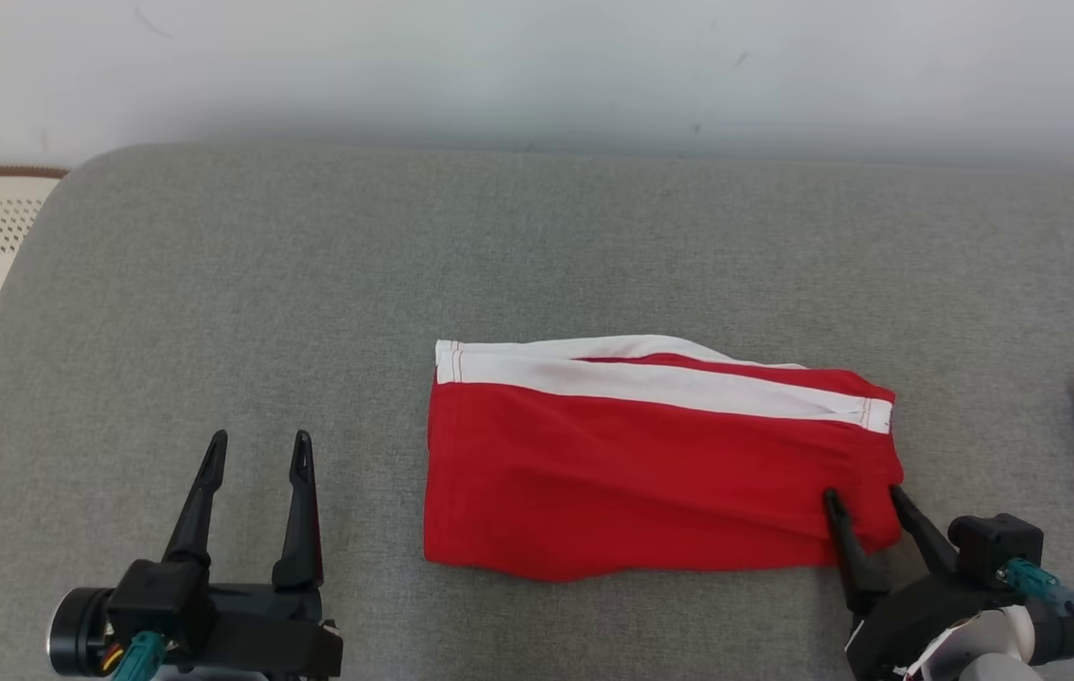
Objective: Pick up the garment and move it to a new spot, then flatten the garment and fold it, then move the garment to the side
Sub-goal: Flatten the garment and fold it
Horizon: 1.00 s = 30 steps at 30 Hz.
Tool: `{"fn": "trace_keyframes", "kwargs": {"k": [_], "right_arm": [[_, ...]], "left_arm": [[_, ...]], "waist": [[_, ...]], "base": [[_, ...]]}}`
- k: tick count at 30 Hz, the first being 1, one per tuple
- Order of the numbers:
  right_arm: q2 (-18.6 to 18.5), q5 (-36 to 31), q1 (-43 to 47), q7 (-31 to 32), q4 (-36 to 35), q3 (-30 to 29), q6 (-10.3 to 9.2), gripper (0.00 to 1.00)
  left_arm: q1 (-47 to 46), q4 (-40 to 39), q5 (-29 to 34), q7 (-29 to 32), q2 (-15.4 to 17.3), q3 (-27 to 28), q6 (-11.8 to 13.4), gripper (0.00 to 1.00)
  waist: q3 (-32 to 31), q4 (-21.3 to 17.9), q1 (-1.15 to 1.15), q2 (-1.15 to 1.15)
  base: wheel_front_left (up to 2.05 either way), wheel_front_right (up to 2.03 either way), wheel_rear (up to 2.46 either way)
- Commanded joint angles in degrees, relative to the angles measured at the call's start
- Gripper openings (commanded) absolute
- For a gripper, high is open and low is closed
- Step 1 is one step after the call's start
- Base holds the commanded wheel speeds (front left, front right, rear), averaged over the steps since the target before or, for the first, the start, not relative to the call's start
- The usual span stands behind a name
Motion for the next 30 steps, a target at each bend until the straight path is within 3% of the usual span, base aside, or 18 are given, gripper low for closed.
{"fn": "trace_keyframes", "kwargs": {"k": [1,7,12,13,14,15,21,30], "right_arm": [[-0.71,0.23,-1.30,-0.96,2.22,0.40,0.00,1.00],[-0.75,-0.16,-3.72,-3.72,7.77,-0.96,0.00,1.00],[0.36,2.52,-4.39,-2.95,11.36,1.39,0.00,1.00],[0.75,3.69,-4.55,-2.15,11.94,2.42,0.01,0.58],[0.75,3.69,-4.55,-2.15,11.94,2.42,0.01,0.58],[0.96,5.99,-5.14,-1.53,12.43,4.08,0.02,0.00],[0.11,13.72,-5.19,-1.04,10.81,5.77,-0.03,0.00],[-7.39,19.36,-2.33,2.19,2.47,4.94,-0.04,0.00]], "left_arm": [[-0.72,0.17,0.97,-0.42,-0.15,0.00,0.00,1.00],[-1.20,-0.12,1.36,-0.49,-0.79,-0.20,-0.42,1.00],[-1.70,-0.22,1.83,-0.50,-1.31,-0.09,-0.64,1.00],[-1.76,-0.14,1.95,-0.48,-1.41,-0.09,-0.77,1.00],[-1.76,-0.14,1.95,-0.48,-1.41,-0.09,-0.77,1.00],[-1.95,0.00,2.11,-0.39,-1.55,-0.02,-0.90,1.00],[-1.66,0.47,2.23,-0.39,-1.76,0.29,-1.28,1.00],[-0.83,0.88,1.87,-0.40,-1.65,1.13,-1.55,1.00]], "waist": [[1.45,1.22,-0.01,0.00],[2.51,1.43,-0.01,0.00],[3.21,0.95,-0.01,0.00],[3.29,0.88,-0.01,0.00],[3.29,0.88,-0.01,0.00],[3.38,0.73,-0.01,0.00],[3.26,0.16,-0.01,0.00],[2.67,-1.93,-0.01,0.00]], "base": [[0.00,0.00,0.00],[0.00,0.00,0.00],[0.00,0.00,0.00],[0.00,0.00,0.00],[0.00,0.00,0.00],[0.00,0.00,0.00],[0.00,0.00,0.00],[0.00,0.00,0.00]]}}
